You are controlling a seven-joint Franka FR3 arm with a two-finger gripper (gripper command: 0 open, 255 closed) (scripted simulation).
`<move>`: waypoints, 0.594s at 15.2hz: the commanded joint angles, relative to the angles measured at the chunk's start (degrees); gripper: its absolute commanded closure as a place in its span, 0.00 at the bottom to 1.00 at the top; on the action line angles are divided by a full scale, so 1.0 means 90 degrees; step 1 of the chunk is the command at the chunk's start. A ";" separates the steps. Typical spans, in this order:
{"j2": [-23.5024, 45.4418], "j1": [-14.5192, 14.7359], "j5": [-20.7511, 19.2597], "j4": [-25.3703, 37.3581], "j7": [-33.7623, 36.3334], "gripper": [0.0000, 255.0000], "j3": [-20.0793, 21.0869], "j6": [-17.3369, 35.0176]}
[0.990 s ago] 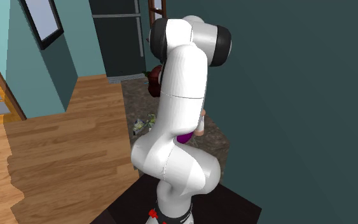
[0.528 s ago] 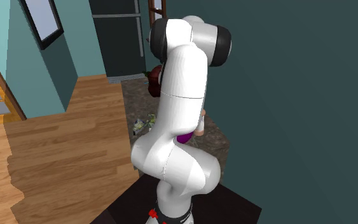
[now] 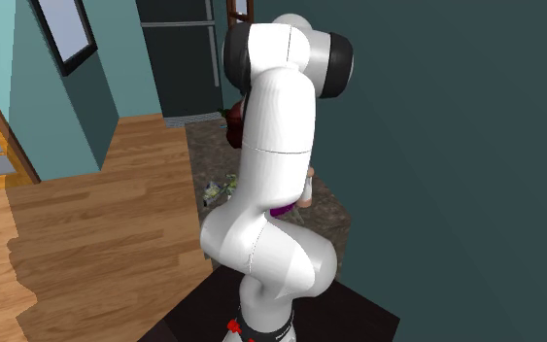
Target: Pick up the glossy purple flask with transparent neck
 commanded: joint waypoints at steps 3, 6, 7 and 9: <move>-0.0267 -0.0041 0.0140 0.0073 -0.0085 1.00 0.0054 -0.0306; -0.0427 -0.0064 0.0227 0.0153 -0.0139 1.00 0.0081 -0.0533; -0.0478 -0.0071 0.0254 0.0182 -0.0156 1.00 0.0089 -0.0610; -0.0486 -0.0072 0.0258 0.0186 -0.0159 1.00 0.0089 -0.0621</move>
